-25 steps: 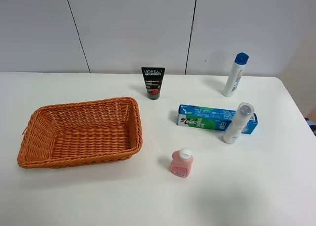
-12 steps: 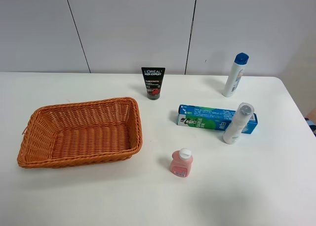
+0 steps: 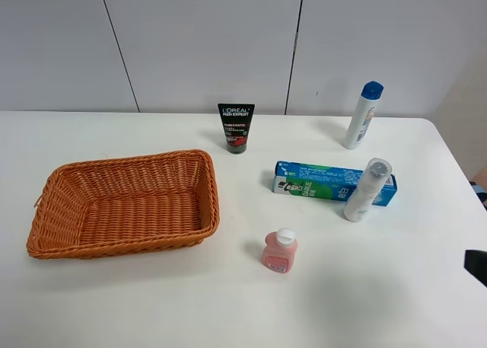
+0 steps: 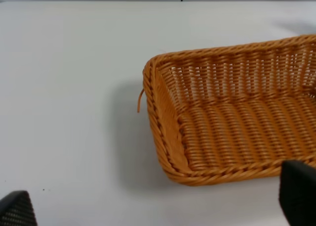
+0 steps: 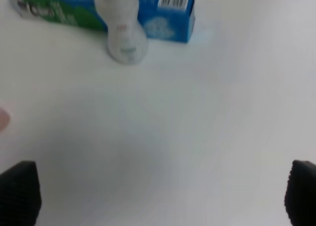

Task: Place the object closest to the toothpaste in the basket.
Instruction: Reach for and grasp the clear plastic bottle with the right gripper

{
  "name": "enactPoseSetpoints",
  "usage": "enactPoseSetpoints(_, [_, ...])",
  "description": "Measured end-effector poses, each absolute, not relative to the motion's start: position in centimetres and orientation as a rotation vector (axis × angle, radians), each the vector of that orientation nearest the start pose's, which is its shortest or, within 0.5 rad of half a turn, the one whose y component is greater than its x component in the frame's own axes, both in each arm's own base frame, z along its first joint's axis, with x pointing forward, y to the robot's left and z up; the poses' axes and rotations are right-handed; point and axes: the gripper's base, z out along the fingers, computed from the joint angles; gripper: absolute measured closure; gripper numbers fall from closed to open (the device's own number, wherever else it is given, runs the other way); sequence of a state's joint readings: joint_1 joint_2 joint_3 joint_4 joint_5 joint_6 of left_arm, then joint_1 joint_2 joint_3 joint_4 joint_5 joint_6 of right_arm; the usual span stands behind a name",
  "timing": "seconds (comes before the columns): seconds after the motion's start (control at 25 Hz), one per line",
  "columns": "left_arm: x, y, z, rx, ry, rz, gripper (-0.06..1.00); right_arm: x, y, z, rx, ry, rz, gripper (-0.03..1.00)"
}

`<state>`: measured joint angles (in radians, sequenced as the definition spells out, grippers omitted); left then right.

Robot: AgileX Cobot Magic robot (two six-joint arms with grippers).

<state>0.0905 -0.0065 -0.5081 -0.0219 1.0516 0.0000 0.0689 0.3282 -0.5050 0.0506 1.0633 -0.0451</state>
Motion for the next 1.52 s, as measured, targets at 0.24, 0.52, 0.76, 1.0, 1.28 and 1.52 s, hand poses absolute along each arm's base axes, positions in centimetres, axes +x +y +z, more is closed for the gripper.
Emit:
enactPoseSetpoints(0.24, [-0.6, -0.2, 28.0, -0.090, 2.018, 0.031, -0.05, 10.0, 1.9, 28.2, -0.316, 2.507, 0.079, -0.03])
enactPoseSetpoints(0.52, [-0.6, -0.2, 28.0, -0.090, 2.018, 0.031, -0.05, 15.8, 3.1, 28.1, -0.540, 2.518, -0.063, -0.03])
enactPoseSetpoints(0.76, [-0.6, -0.2, 28.0, -0.090, 2.018, 0.031, -0.05, 19.6, 3.9, 25.9, -0.648, 2.490, -0.111, -0.03])
enactPoseSetpoints(1.0, [-0.6, -0.2, 28.0, -0.090, 2.018, 0.031, -0.05, 22.8, 4.8, 23.0, -0.663, 2.481, -0.087, -0.03])
enactPoseSetpoints(1.28, [-0.6, -0.2, 28.0, -0.090, 2.018, 0.031, -0.05, 25.4, 5.7, 20.0, -0.650, 2.470, -0.047, -0.03])
enactPoseSetpoints(1.52, [-0.6, -0.2, 28.0, -0.090, 2.018, 0.031, -0.05, 26.8, 6.1, 17.6, -0.628, 2.493, -0.016, -0.03])
